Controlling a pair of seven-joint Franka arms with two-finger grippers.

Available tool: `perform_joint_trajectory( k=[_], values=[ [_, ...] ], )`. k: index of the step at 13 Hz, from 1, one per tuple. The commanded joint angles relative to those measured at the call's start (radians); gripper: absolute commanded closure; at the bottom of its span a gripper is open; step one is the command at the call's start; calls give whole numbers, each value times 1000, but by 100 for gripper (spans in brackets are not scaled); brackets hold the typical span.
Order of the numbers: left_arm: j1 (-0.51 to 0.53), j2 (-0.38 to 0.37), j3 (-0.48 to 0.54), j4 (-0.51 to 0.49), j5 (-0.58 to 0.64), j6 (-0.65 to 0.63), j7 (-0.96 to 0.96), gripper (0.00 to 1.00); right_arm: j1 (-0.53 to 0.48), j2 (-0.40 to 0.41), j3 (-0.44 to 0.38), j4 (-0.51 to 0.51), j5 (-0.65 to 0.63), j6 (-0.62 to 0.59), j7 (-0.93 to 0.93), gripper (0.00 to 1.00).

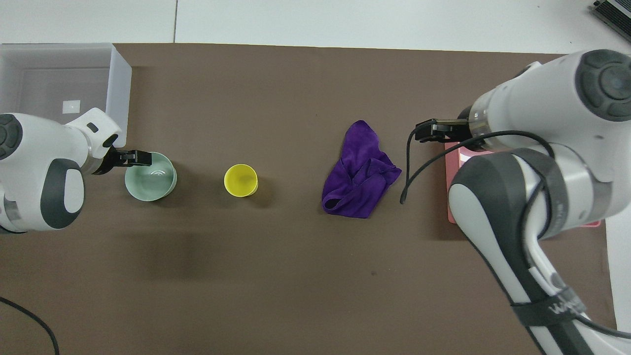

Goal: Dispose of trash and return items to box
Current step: 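Grasp the green bowl with the left gripper while the right gripper grasps the cloth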

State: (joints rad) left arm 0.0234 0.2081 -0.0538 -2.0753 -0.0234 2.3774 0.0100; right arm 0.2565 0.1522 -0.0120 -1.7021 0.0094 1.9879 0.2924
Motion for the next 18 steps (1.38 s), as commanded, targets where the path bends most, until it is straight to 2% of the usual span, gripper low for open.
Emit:
perform_joint_trajectory(
  k=[1, 2, 3, 4, 5, 6, 10, 12, 14, 15, 18],
  values=[
    [16, 10, -9, -32, 14, 14, 8, 0, 39, 64, -2, 12, -9, 55, 22, 0],
    [13, 7, -11, -40, 14, 5, 8, 16, 64, 88, -2, 12, -23, 90, 30, 0],
    [9, 2, -12, -40, 14, -32, 10, 50, 76, 114, -2, 12, -35, 118, 36, 0],
    [9, 0, -14, -39, 14, -58, 25, 95, 79, 136, -2, 12, -42, 146, 37, 0],
    [4, -1, -12, -39, 14, -61, 69, 100, 90, 161, -2, 12, -46, 167, 37, 0],
    [4, -1, -11, -37, 14, -55, 144, 100, 114, 199, -2, 12, -72, 198, 37, 0],
    [16, -45, -11, 3, 11, -95, 162, 100, 150, 286, -2, -4, -80, 300, 45, 0],
    [18, -62, -6, 99, 8, -183, 160, 100, 151, 288, -2, -33, -80, 324, 47, 0],
    [53, -35, -6, 270, 2, -312, 162, 100, 161, 288, 1, -121, -77, 466, 66, 0],
    [67, -3, -6, 337, 2, -326, 162, 100, 164, 287, 1, -145, -77, 485, 68, 0],
    [121, 54, -6, 414, -10, -264, 159, 100, 174, 268, 0, -194, -80, 476, 68, 0]
  ],
)
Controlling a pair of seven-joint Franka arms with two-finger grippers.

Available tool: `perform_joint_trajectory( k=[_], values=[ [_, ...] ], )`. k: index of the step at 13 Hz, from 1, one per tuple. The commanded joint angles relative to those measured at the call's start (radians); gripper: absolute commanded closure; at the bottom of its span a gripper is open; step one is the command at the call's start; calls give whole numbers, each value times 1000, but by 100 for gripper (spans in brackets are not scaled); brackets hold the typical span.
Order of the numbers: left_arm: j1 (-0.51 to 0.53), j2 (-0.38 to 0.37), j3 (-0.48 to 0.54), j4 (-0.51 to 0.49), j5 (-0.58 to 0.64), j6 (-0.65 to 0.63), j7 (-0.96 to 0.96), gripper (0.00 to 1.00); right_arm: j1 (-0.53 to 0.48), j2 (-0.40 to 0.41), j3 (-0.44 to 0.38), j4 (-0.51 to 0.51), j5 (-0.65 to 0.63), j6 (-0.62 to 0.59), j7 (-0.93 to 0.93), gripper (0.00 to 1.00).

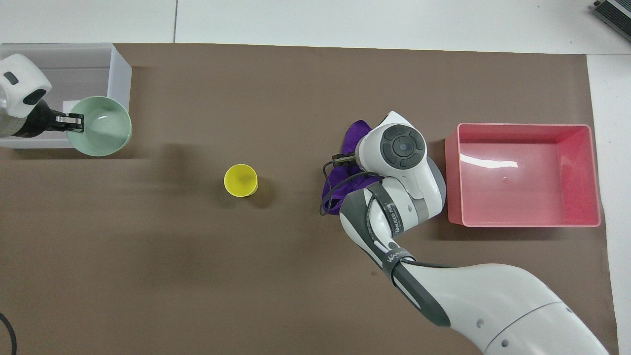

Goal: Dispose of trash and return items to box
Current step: 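Place the bowl in the clear box while the right gripper carries the cloth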

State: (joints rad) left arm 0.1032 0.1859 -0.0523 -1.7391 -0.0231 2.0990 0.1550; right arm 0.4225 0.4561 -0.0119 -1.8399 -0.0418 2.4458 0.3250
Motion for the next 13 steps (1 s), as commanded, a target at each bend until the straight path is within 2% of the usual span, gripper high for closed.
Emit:
perform_joint_trajectory(
  k=[1, 2, 3, 4, 5, 7, 8, 11, 13],
  values=[
    [55, 125, -8, 146, -17, 10, 14, 100, 10, -40, -2, -56, -35, -17, 34, 0],
    [75, 191, -8, 235, -15, 1, 14, 100, 10, -42, -2, -50, -67, -59, 35, 20],
    [90, 258, -11, 324, -17, 0, 14, 100, 10, -46, -2, -47, -87, -77, 38, 53],
    [105, 323, -17, 395, -15, -1, 14, 100, 10, -48, -2, -48, -87, -79, 40, 80],
    [125, 381, -23, 452, -15, 10, 14, 100, 10, -48, -2, -50, -89, -80, 45, 100],
    [157, 467, -46, 536, -12, 33, 15, 100, 19, -48, -5, -44, -95, -103, 66, 100],
    [174, 487, -52, 544, -12, 53, 15, 100, 19, -50, -5, -32, -102, -132, 66, 100],
    [214, 520, -44, 517, -9, 119, 12, 100, 3, -98, -5, -10, -102, -194, 62, 100],
    [217, 521, -40, 475, -3, 140, 11, 100, -14, -131, -8, 34, -99, -287, 58, 100]
  ],
)
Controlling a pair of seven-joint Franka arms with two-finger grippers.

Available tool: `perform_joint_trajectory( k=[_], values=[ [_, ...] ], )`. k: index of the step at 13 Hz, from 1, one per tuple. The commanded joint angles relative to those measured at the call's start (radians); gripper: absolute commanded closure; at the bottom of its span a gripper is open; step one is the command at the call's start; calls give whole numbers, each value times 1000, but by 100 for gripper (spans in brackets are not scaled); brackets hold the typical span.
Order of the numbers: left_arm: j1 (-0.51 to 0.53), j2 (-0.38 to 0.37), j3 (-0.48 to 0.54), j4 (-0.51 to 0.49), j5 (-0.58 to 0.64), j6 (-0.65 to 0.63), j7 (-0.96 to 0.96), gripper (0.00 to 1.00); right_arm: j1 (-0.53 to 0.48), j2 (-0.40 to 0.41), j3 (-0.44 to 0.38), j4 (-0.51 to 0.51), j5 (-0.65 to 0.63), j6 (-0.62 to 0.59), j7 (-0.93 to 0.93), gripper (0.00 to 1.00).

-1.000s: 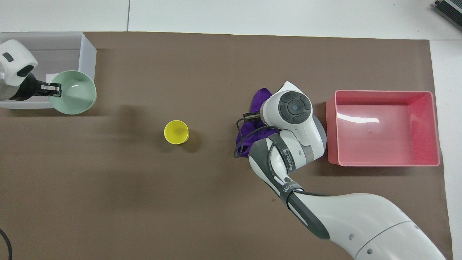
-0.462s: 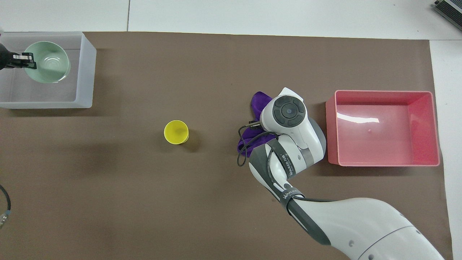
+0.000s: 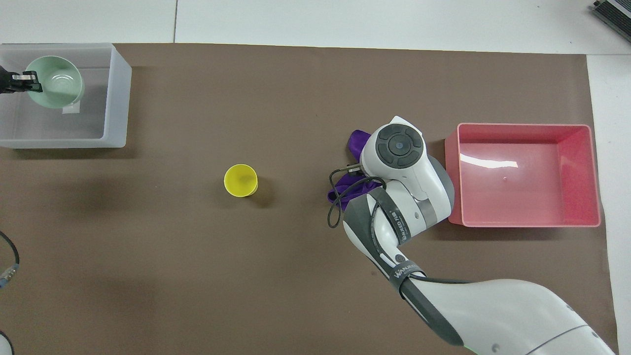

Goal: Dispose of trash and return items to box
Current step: 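Place the bowl in the clear box while the right gripper carries the cloth, then reach the left gripper to the yellow cup while the right gripper releases the cloth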

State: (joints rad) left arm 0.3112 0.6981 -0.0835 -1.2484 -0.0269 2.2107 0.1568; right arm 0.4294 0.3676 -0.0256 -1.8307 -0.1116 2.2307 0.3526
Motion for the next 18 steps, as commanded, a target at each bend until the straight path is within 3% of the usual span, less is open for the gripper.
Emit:
perform_joint_trajectory(
  k=[1, 4, 5, 6, 7, 9, 11, 12, 14, 16, 18],
  values=[
    [12, 24, -9, -26, 8, 61, 9, 100, -35, -68, 6, 45, -23, -112, 29, 100],
    [14, 40, -7, -29, 13, 70, 7, 100, -63, -123, 6, 144, -17, -296, 28, 100],
    [14, 38, -4, -31, 28, 75, 10, 95, -72, -139, 4, 178, -17, -349, 26, 100],
    [14, 38, -4, -31, 57, 75, 12, 58, -92, -157, 4, 200, -17, -383, 19, 100],
    [11, 37, -4, -31, 76, 67, 12, 57, -116, -177, 6, 209, -16, -402, -13, 100],
    [-1, 17, -4, -31, 81, 54, 12, 39, -170, -222, 6, 212, -5, -439, -70, 100],
    [-7, -21, -4, -31, 90, 20, 13, 15, -210, -230, 3, 252, 24, -515, -69, 100],
    [-9, -38, -4, -31, 100, 6, 15, 11, -233, -233, 3, 258, 23, -535, -87, 100],
    [-43, -119, -7, -77, 96, -31, 18, 2, -299, -256, 4, 257, 26, -548, -222, 100],
    [-119, -274, -7, -252, 93, -25, 10, 0, -353, -272, 4, 248, 27, -563, -288, 100],
    [-182, -382, -9, -365, 91, -43, 3, 0, -402, -295, 3, 197, 36, -543, -354, 100]
  ],
)
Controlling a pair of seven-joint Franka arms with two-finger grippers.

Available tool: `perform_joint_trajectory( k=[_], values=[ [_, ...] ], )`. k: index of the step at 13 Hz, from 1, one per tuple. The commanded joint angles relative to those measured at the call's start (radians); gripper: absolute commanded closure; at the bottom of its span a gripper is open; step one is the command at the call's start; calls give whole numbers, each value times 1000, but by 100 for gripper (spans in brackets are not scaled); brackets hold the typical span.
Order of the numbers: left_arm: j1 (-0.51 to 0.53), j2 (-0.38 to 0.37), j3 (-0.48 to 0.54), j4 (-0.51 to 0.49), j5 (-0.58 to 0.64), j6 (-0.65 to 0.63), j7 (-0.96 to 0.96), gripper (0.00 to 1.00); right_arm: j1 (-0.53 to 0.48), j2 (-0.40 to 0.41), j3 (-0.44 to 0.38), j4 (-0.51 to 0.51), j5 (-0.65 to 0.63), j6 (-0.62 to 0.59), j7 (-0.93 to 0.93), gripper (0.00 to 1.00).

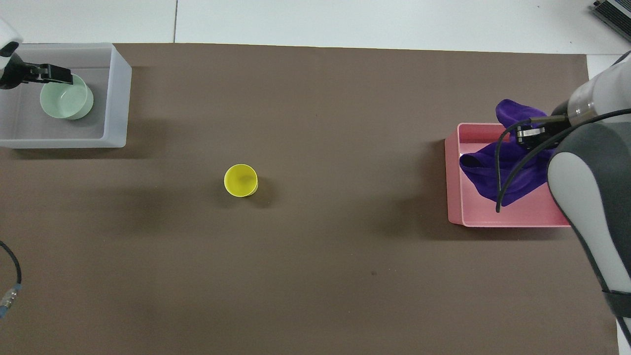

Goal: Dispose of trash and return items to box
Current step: 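Reach the left gripper to the yellow cup while the right gripper releases the cloth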

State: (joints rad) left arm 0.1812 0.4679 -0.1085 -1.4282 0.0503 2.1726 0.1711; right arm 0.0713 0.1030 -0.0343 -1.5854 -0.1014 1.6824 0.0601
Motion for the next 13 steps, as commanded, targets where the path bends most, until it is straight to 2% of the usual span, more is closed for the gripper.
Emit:
perform_joint_trajectory(
  k=[1, 5, 7, 8, 11, 12, 13],
  values=[
    [-84, -198, 15, -233, 14, -20, -16, 0, -77, -38, 11, -76, 51, 26, -106, 100],
    [-259, -279, 15, -383, 13, -50, -209, 0, -160, -111, 10, -344, 60, 287, -175, 100],
    [-350, -302, 15, -448, 13, -21, -332, 0, -185, -105, 10, -404, 62, 373, -183, 100],
    [-376, -308, 13, -480, 13, 39, -366, 0, -191, -100, 10, -428, 62, 399, -186, 100],
    [-448, -327, 9, -569, 6, 137, -415, 0, -228, -94, 10, -548, 66, 551, -241, 100],
    [-468, -333, 9, -602, 6, 157, -423, 1, -228, -86, 10, -565, 83, 565, -241, 100],
    [-480, -342, 9, -651, 6, 218, -444, 8, -228, -59, 10, -567, 94, 566, -243, 100]
  ],
)
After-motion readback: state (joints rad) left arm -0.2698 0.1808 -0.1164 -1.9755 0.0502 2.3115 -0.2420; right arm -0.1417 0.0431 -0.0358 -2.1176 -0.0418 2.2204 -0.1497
